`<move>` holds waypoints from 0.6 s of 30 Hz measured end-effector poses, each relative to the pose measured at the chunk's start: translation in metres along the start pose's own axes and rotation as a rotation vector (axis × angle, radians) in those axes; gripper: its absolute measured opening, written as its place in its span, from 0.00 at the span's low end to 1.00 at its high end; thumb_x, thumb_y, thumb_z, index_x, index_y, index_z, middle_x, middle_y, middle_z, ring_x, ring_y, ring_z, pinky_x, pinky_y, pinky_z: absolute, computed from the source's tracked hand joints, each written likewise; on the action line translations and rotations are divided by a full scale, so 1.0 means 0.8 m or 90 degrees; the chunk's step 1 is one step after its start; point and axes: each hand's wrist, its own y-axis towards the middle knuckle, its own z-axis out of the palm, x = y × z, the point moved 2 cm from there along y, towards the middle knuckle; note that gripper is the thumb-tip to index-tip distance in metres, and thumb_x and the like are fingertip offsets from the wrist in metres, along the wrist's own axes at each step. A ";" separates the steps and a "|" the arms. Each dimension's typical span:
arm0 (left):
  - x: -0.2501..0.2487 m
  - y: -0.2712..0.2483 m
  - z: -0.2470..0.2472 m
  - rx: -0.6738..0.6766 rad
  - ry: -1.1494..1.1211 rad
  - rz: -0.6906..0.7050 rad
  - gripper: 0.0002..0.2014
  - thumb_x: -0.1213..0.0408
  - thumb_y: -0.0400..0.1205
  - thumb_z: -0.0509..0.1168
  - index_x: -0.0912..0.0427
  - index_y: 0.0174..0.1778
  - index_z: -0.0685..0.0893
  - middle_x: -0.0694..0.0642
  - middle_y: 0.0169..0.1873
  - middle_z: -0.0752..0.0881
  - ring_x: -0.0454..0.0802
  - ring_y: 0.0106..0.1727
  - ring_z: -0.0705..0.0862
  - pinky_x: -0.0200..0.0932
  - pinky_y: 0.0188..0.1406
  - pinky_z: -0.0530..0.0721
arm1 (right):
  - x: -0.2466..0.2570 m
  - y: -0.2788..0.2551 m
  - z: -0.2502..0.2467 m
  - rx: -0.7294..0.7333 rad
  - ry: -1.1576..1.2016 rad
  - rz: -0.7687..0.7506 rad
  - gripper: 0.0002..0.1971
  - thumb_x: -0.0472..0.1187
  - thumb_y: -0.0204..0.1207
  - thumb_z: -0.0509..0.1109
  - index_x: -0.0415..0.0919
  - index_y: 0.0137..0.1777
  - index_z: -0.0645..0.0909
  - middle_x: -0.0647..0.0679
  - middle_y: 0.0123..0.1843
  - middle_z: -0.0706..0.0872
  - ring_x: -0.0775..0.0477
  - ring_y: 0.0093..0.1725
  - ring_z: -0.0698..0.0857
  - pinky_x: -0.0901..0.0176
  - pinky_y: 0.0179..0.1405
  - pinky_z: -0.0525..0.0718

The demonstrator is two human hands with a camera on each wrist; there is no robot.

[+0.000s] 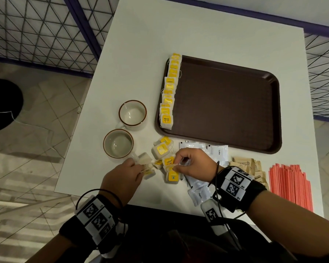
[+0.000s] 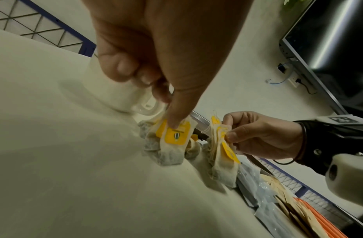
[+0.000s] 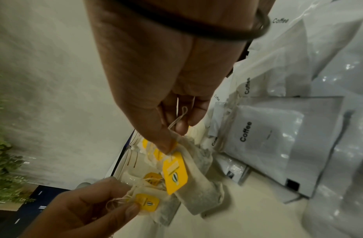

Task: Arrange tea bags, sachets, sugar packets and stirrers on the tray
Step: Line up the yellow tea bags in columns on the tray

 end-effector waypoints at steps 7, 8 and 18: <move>-0.006 0.007 -0.005 -0.029 0.023 0.040 0.07 0.62 0.70 0.74 0.54 0.43 0.87 0.47 0.54 0.83 0.51 0.48 0.84 0.40 0.26 0.80 | -0.003 0.003 0.002 0.002 0.001 0.001 0.05 0.36 0.68 0.78 0.44 0.38 0.84 0.56 0.38 0.84 0.59 0.39 0.81 0.62 0.44 0.82; -0.008 0.008 -0.006 -0.032 0.062 0.088 0.08 0.65 0.65 0.78 0.55 0.37 0.89 0.50 0.49 0.86 0.54 0.44 0.86 0.40 0.21 0.81 | -0.003 0.003 0.002 0.002 0.003 0.000 0.05 0.36 0.68 0.78 0.45 0.38 0.84 0.56 0.38 0.84 0.59 0.39 0.81 0.63 0.44 0.82; -0.020 0.015 -0.032 -0.110 0.022 0.202 0.13 0.58 0.75 0.59 0.58 0.35 0.87 0.48 0.35 0.87 0.53 0.33 0.79 0.46 0.35 0.76 | 0.001 -0.005 -0.018 -0.078 0.076 -0.006 0.04 0.34 0.68 0.78 0.39 0.37 0.85 0.47 0.39 0.87 0.54 0.39 0.84 0.55 0.46 0.84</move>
